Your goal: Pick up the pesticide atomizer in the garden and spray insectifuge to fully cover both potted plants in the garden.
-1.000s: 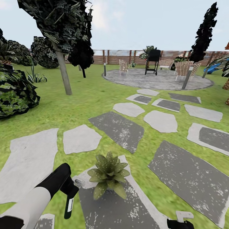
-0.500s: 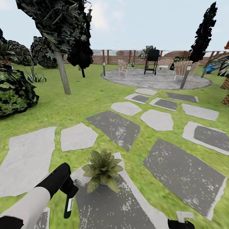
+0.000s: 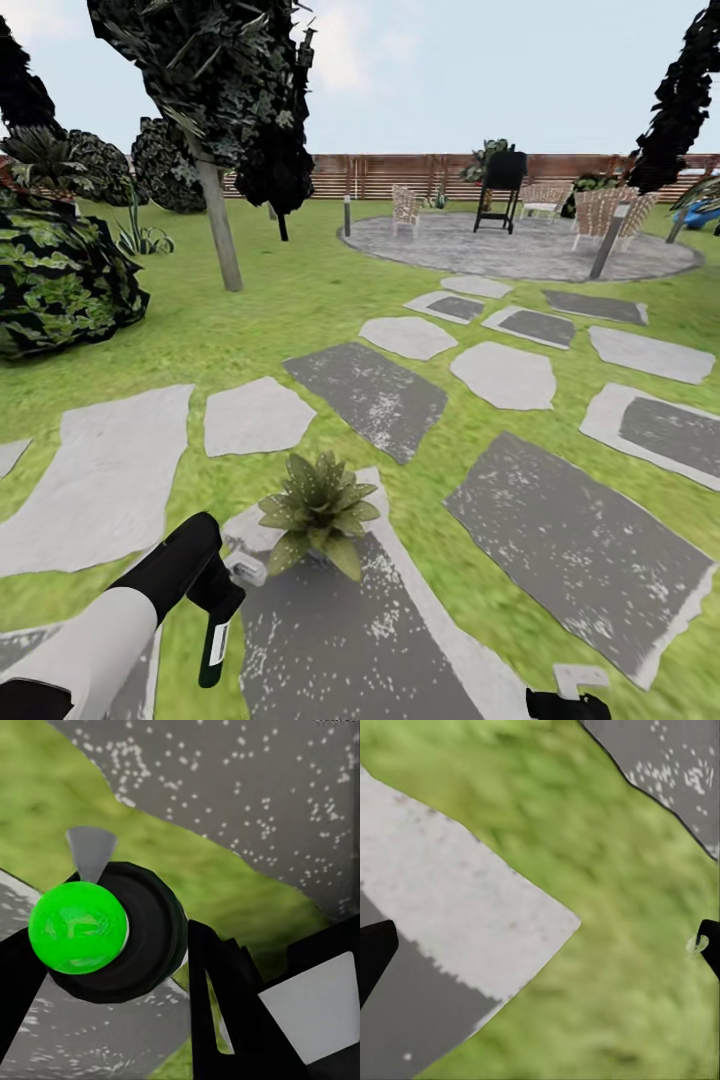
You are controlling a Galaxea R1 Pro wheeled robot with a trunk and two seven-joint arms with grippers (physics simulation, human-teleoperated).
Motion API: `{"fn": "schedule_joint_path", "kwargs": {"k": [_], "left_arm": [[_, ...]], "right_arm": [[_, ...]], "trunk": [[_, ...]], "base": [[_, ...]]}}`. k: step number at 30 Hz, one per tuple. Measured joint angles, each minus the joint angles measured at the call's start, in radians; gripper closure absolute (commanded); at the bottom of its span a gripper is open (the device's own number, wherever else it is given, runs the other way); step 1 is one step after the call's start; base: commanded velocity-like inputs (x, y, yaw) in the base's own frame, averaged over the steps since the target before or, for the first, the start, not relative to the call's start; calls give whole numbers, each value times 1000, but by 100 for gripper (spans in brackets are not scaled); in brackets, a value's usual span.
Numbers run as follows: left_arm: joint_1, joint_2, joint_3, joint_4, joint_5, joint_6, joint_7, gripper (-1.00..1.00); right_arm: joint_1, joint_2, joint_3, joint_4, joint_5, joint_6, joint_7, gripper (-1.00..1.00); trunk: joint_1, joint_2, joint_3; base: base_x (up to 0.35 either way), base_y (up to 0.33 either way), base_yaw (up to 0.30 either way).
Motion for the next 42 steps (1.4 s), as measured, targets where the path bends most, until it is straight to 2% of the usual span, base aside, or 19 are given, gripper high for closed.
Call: {"fn": "schedule_joint_path", "kwargs": {"k": [5, 20, 30, 35, 40, 42], "left_arm": [[0, -2, 0, 0, 0, 1, 0, 100], [1, -1, 4, 3, 0, 2, 0, 100], [6, -3, 9, 3, 8, 3, 0, 100], [13, -3, 20, 6, 6, 0, 0, 100], [19, -1, 21, 7, 6, -4, -2, 100], [19, 0, 44, 6, 6, -5, -2, 100]], "right_arm": [[0, 0, 0, 0, 0, 1, 0, -100], [0, 0, 0, 0, 0, 1, 1, -100], [0, 1, 0, 0, 1, 1, 2, -100], [0, 2, 0, 0, 0, 1, 2, -100], [0, 0, 0, 0, 0, 1, 1, -100], [0, -1, -1, 1, 1, 0, 2, -100]], "trunk": [[0, 0, 0], [0, 0, 0], [0, 0, 0], [0, 0, 0], [0, 0, 0], [0, 0, 0]], "base": [[-1, -269, 204], [0, -276, 16], [0, -276, 247], [33, -276, 272], [190, -251, 62], [236, -192, 7]]}}
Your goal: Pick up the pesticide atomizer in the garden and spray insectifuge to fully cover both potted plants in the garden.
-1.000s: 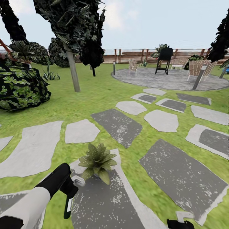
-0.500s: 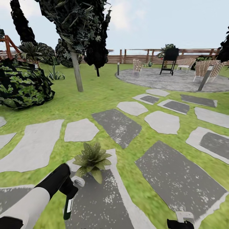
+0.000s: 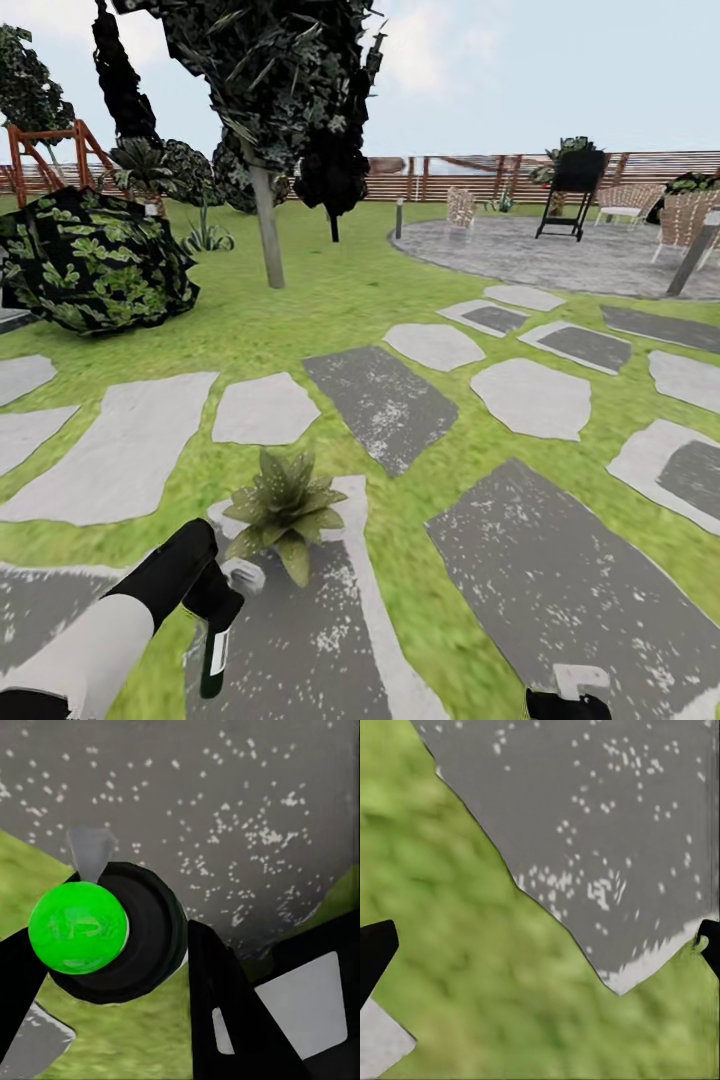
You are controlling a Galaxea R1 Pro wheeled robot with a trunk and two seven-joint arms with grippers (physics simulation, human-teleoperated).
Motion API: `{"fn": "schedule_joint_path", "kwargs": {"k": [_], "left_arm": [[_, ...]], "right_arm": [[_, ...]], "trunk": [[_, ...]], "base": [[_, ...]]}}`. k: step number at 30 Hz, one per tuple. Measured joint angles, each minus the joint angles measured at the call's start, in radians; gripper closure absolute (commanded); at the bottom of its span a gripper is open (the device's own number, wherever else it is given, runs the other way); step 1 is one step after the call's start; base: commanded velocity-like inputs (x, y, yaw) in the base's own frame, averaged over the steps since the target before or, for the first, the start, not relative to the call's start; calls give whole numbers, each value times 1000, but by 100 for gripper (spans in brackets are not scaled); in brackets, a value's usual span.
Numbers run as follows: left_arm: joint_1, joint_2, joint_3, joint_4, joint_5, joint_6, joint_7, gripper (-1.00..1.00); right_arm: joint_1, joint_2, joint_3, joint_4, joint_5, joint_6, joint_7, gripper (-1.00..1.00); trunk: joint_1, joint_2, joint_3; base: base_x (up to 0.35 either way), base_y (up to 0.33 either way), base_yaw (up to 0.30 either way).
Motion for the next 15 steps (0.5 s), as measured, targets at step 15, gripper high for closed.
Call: {"fn": "schedule_joint_path", "kwargs": {"k": [15], "left_arm": [[57, -2, 183, 8, -4, -43, 121, 100]], "right_arm": [[0, 2, 1, -1, -1, 1, -1, -100]], "trunk": [[0, 0, 0]], "base": [[157, -69, 51]]}}
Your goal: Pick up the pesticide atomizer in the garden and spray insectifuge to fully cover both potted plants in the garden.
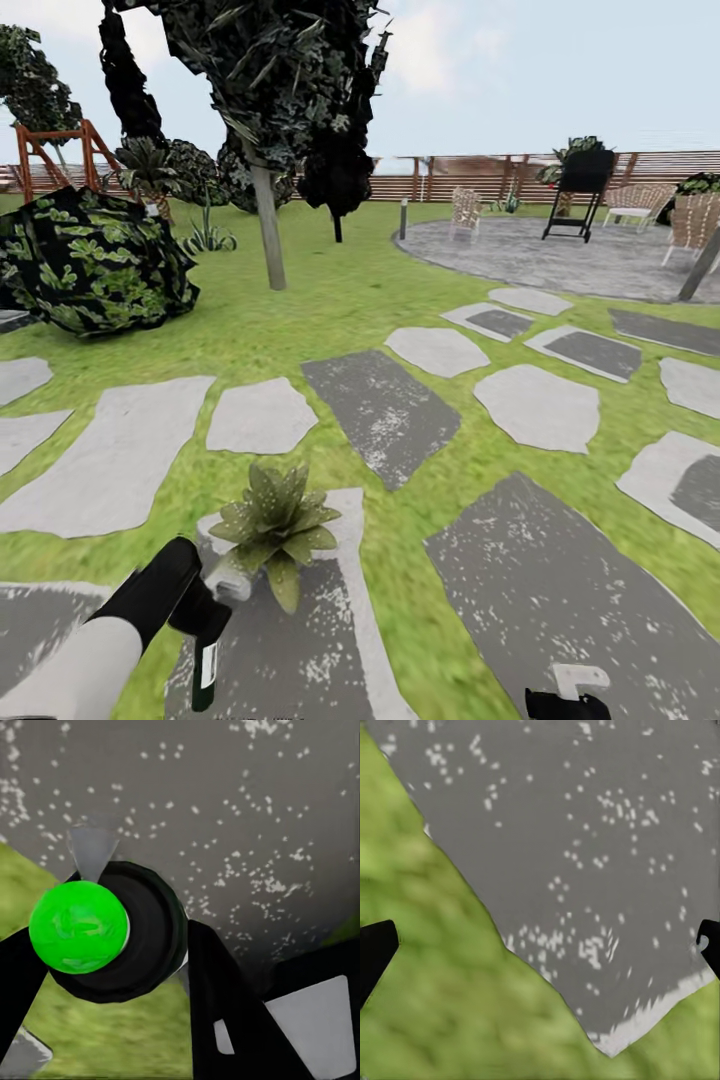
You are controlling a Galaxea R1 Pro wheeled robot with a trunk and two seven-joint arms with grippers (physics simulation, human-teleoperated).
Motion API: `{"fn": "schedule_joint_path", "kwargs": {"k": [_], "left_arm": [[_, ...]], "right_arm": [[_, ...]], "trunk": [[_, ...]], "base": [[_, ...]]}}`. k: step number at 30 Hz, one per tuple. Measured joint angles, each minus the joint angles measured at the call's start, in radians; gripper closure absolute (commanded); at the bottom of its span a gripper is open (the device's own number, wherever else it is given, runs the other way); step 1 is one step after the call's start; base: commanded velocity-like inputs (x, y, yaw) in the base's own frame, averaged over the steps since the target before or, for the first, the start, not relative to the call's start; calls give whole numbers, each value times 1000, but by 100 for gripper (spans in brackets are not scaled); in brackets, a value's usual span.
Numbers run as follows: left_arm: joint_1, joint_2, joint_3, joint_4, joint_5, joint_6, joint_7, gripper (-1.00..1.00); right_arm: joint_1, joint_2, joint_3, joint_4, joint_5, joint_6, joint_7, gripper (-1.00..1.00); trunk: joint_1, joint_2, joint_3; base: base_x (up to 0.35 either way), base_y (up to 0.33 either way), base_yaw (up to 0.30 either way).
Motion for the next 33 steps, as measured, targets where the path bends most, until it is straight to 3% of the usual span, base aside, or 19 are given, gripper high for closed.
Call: {"fn": "schedule_joint_path", "kwargs": {"k": [8, 12, 20, 33], "left_arm": [[20, -6, 4, -13, 11, -2, 20, 100], [20, -28, 4, -15, 12, -1, 22, 100], [20, -39, 6, -16, 9, -2, 22, 100], [21, -39, 7, -18, 10, -1, 22, 100]], "right_arm": [[0, 0, 0, 0, 0, -1, -1, -100], [0, 0, 0, 0, 0, 0, 1, -100], [0, 0, 0, 0, 0, 0, 1, -100], [0, 0, 0, 0, 0, -2, 1, -100]], "trunk": [[0, 0, 0], [0, 0, 0], [0, 0, 0], [0, 0, 0]], "base": [[-10, -9, 238], [-216, -163, 24], [-111, -271, 24], [87, -270, 258]]}}
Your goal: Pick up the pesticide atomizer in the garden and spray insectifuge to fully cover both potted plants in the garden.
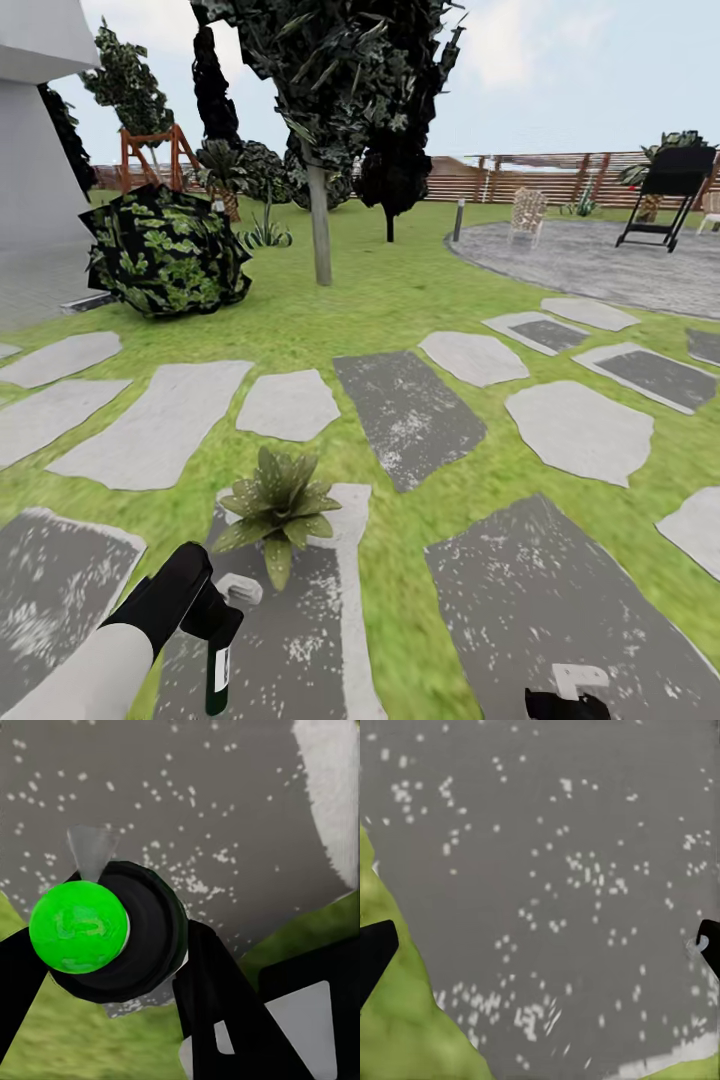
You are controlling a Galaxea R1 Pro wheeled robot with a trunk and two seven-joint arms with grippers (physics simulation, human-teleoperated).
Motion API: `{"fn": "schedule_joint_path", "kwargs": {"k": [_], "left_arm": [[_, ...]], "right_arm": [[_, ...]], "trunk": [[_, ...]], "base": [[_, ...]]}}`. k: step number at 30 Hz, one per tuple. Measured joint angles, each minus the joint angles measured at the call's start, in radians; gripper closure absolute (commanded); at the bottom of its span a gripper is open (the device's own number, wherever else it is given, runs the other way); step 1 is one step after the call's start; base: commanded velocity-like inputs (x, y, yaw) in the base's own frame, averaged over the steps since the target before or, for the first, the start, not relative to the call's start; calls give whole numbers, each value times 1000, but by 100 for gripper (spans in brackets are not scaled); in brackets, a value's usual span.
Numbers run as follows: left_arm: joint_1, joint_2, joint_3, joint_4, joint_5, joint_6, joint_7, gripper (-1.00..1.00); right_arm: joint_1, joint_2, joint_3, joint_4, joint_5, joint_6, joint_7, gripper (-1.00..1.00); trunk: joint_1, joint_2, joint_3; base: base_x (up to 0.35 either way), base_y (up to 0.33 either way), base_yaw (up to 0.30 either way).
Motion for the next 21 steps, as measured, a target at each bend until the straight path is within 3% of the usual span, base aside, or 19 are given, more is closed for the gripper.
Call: {"fn": "schedule_joint_path", "kwargs": {"k": [6, 21], "left_arm": [[0, 0, -1, 0, -1, 0, 0, 100], [0, 0, 0, -1, -3, -1, 2, 100]], "right_arm": [[0, 0, 0, 0, 0, 1, 0, -100], [0, 0, 0, 0, 0, 1, 1, -100]], "trunk": [[0, 0, 0], [0, 0, 0]], "base": [[8, -56, 178], [-18, -261, 31]]}}
